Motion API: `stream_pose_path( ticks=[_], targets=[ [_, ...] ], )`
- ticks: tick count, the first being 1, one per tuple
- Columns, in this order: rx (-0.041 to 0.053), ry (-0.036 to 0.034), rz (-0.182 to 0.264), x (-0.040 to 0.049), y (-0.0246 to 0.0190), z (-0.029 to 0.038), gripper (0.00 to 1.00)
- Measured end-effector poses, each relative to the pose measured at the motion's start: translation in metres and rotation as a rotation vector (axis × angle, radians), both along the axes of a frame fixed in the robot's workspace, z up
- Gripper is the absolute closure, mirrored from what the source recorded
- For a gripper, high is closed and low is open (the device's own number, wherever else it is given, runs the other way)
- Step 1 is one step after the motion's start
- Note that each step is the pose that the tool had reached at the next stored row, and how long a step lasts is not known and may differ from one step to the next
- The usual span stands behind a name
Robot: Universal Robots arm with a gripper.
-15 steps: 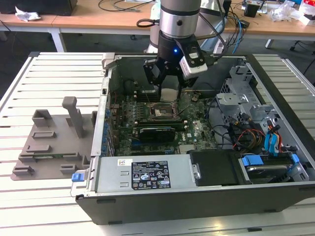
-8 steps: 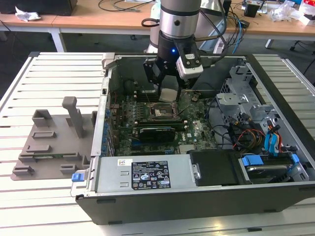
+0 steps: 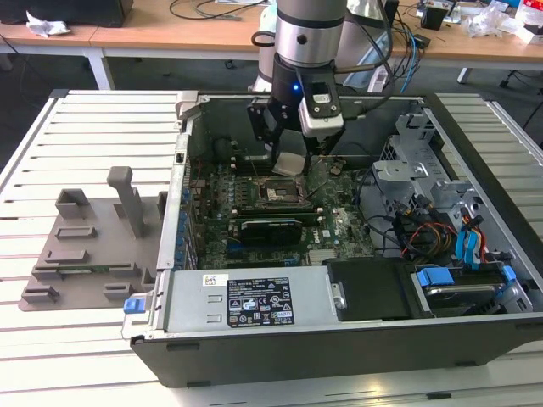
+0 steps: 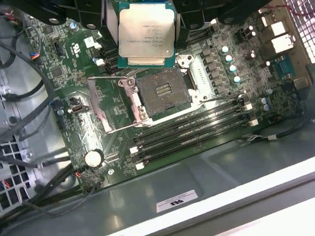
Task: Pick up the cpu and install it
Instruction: 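Place the cpu into insertion slot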
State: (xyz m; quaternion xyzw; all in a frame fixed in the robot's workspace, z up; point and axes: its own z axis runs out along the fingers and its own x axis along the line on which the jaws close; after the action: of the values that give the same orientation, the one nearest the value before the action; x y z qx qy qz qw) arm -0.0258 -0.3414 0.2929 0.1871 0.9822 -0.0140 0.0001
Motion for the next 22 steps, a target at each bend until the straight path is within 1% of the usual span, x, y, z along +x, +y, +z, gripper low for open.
stream_pose_path(
  ticks=[1,2,4,8,12,13,18,22],
  targets=[
    [0.0000,0.0000,-0.027,0.0000,0.0000,-0.0001,0.45],
    [0.0000,0.0000,-0.035,0.0000,0.0000,-0.0002,0.45],
    [-0.0001,0.0000,-0.065,0.0000,0.0000,-0.0003,0.45],
    [0.0000,-0.0001,-0.142,0.0000,0.0000,-0.0006,0.45],
    [0.0000,0.0000,-0.190,0.0000,0.0000,-0.0008,0.45],
    [0.0000,0.0000,-0.214,0.0000,0.0000,-0.0009,0.45],
    [-0.0001,-0.0001,-0.286,0.0000,0.0000,-0.0010,0.45],
    [-0.0001,-0.0001,-0.320,0.0000,0.0000,-0.0011,0.45]
  ],
)
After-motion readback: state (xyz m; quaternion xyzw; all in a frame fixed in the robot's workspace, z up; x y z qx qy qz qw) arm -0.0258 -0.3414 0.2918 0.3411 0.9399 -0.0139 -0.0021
